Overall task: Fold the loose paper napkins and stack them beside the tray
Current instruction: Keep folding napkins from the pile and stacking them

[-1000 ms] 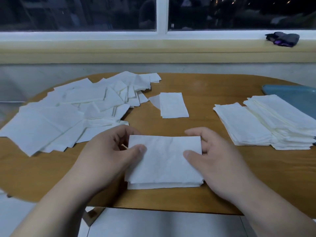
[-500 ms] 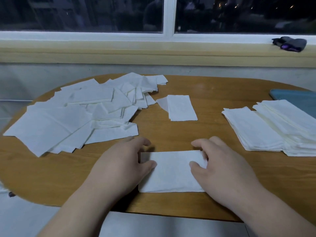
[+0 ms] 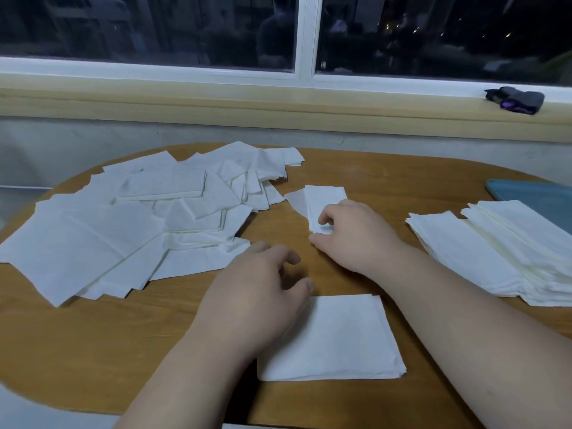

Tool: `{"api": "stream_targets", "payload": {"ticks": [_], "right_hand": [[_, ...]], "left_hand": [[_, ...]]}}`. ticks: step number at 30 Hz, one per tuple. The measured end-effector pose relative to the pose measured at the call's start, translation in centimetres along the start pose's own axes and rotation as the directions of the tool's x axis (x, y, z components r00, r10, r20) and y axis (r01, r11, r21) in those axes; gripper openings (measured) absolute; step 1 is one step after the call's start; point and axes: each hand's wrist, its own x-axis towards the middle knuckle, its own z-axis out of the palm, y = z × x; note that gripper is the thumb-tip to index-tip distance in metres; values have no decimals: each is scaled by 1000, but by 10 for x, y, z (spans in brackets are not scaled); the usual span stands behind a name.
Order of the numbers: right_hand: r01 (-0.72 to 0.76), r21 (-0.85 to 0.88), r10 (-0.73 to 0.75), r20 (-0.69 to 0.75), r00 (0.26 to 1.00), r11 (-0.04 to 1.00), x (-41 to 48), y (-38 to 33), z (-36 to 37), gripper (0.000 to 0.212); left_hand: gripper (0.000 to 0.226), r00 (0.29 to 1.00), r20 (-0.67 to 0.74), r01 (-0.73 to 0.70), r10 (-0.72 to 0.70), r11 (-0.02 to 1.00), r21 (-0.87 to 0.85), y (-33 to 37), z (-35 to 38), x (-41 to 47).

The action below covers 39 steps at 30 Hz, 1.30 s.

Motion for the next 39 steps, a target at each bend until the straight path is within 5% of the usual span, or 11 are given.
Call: {"api": "stream_targets", "payload": {"ticks": [5,9,18,24,26,30,32,36,39], "right_hand": [[12,-73,-13,-18,1000,997,15,-1,10,14],[5,-82,-7,-25,1000,997,17,3,8,16],[-52,232,97,-186,978,971,-15,22,-29,14],[83,409,43,-288,957,909,-87,29,-66,12],[142,515,33,-316,948,845,-109,30,-73,13],[247,798,-58,-259,964,549,-133,31,-82,21],[267,854,-149,-223,963,447,-139,34,-82,8],[124,958,-153,-86,984,260,-145,42,-70,7],[18,967,-61,-2,998,256,-144,38,-60,8]], "left_hand": [[27,1000,-11,-15,15,999,-35,2,8,10],[26,1000,-4,-11,11,999,-42,3,11,16],[26,999,-29,-35,33,997,-71,9,12,16],[49,989,-128,-95,72,978,-184,18,10,10],[54,985,-148,-123,88,961,-248,24,8,5],[66,995,-41,-103,95,851,-515,32,6,-6],[77,986,27,-119,167,799,-589,30,7,-10],[57,966,71,-117,249,664,-738,25,2,-16],[43,972,77,-81,221,626,-775,17,-10,-20]]}}
